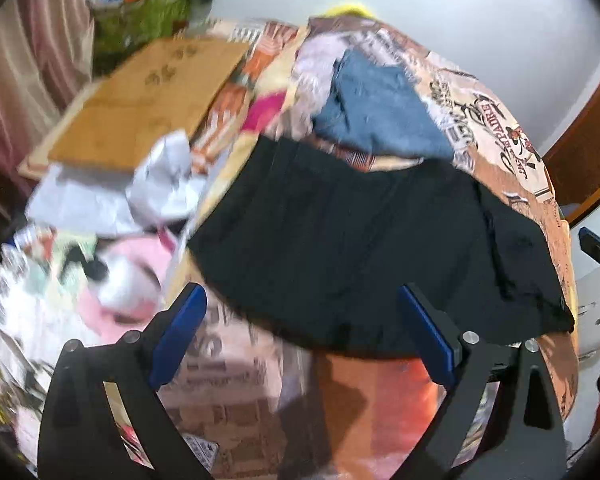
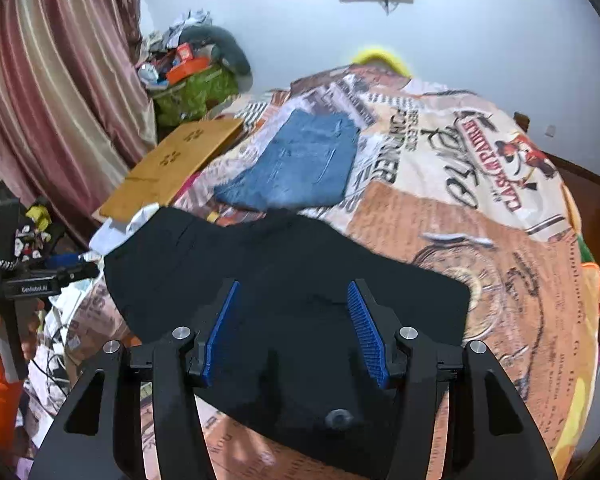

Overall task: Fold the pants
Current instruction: 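Grasp the black trousers' leg ends with the left gripper and lift them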

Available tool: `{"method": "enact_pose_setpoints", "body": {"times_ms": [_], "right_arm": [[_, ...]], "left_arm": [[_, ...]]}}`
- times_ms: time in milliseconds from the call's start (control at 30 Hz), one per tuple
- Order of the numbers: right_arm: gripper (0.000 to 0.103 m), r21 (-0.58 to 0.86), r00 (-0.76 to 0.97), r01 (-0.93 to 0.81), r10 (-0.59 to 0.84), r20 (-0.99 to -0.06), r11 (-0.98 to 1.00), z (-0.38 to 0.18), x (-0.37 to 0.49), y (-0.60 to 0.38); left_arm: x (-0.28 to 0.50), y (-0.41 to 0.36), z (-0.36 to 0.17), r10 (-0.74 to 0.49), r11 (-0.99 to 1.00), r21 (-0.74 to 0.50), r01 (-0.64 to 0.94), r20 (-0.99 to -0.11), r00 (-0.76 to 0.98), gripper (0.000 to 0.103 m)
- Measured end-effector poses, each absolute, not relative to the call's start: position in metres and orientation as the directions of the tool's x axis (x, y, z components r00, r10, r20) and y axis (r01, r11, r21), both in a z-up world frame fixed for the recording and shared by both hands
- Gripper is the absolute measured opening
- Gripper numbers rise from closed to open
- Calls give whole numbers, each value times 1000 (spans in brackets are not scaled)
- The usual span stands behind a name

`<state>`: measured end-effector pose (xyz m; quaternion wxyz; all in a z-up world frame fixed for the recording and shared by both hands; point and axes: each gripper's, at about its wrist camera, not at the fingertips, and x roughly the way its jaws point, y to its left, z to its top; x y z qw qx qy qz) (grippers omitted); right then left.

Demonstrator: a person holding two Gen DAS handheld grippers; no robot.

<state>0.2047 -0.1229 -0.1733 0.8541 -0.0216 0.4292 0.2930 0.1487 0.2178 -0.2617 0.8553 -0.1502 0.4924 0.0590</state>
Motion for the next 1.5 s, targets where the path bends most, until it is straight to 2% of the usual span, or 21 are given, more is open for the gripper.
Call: {"method": "enact_pose_setpoints", "body": {"times_ms": [200, 400, 500, 667, 700, 733, 767, 833, 933, 1133, 1200, 1500], "right_arm": [[52, 163, 412, -502, 401, -818, 849, -204, 210, -111], [52, 140, 347, -472, 330, -878, 871, -233, 217, -113], [52, 141, 325, -473, 321, -890, 870, -242, 216, -111], [54, 152, 312, -481, 330, -891, 864, -243, 216, -110], [55, 154, 309, -482, 332, -891, 862, -244, 216, -109], [55, 158, 307, -483, 335, -891, 861, -244, 215, -109], [55, 162, 306, -482, 338, -890, 861, -244, 216, -109], [55, 173, 302, -479, 347, -888, 861, -245, 216, -110], [56, 183, 299, -480, 356, -885, 858, -245, 217, -110], [55, 194, 295, -485, 368, -882, 853, -245, 217, -112], [55, 195, 296, -485, 370, -881, 852, -244, 216, -113], [55, 213, 355, -453, 395, -847, 866, -220, 211, -142]], "left_arm": [[150, 227, -305, -227, 875, -388, -289, -857, 462, 97], [162, 227, -332, -346, 812, -502, -299, -826, 445, 97], [169, 230, -338, -379, 780, -547, -303, -799, 466, 97], [188, 227, -344, -385, 774, -553, -308, -797, 465, 96], [191, 226, -344, -382, 776, -550, -308, -799, 464, 94], [194, 227, -344, -378, 779, -546, -310, -802, 463, 83], [198, 227, -345, -369, 783, -536, -317, -809, 458, 78], [204, 231, -349, -364, 781, -529, -332, -817, 447, 52], [208, 238, -353, -362, 769, -531, -355, -820, 443, 36], [201, 230, -334, -264, 825, -457, -333, -831, 489, 20], [199, 229, -324, -247, 833, -447, -327, -827, 505, 18], [200, 189, -233, -143, 926, -331, -181, -752, 643, 16]]}}
